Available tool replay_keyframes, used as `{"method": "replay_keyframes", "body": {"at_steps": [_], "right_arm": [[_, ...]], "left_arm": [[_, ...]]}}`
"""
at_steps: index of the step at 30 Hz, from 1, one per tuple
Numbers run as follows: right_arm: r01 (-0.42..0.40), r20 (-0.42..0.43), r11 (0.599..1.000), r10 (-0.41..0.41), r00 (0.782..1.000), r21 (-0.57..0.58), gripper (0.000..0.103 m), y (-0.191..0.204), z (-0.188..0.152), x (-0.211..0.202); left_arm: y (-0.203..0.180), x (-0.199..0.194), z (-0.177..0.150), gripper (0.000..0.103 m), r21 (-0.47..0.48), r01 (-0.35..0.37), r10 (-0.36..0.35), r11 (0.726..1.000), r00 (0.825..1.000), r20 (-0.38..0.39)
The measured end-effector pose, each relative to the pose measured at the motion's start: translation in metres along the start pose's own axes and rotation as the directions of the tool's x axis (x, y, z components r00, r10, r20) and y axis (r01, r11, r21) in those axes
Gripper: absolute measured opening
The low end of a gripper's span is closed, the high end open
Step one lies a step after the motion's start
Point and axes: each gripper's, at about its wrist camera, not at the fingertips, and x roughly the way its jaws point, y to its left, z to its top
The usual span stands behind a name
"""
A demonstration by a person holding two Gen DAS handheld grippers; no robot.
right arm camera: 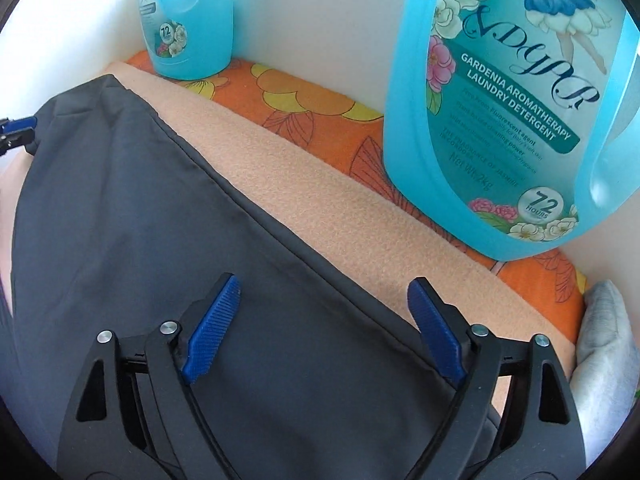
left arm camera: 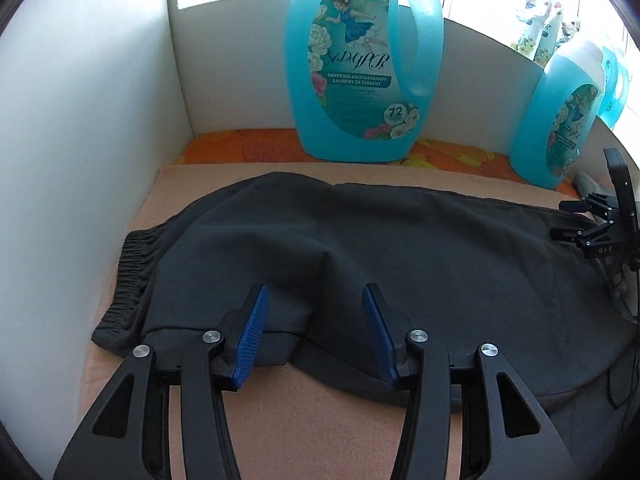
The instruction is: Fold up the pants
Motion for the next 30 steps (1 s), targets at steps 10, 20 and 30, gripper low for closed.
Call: {"method": "replay_keyframes", "body": {"at_steps": [10,20,30], "right_arm": [[0.005,0.026,1.000,-0.005,1.000,-0.027,0.008,0.023,-0.006,-0.017],[-0.026,0.159,1.000,0.027,0.987,-0.008,0.005,0.048,-0.026,-0.092],[-0.116,0.209,0.988,0.136,0.968,-0.105,0.005,0.126,-0.095,-0.155]], "left_arm": [[0.002,0.020,-0.002,0.047,-0.013,-0.014,0.014,1.000,0.999,-0.045],[0.014,0.022,-0.002,0.047,-0.066,-0.007,0.003,0.998,0.999,-0.054],[0.016,-0.041,0.005,0.068,-0.144,0.102,-0.097,0.984,0.994,0.040]]}}
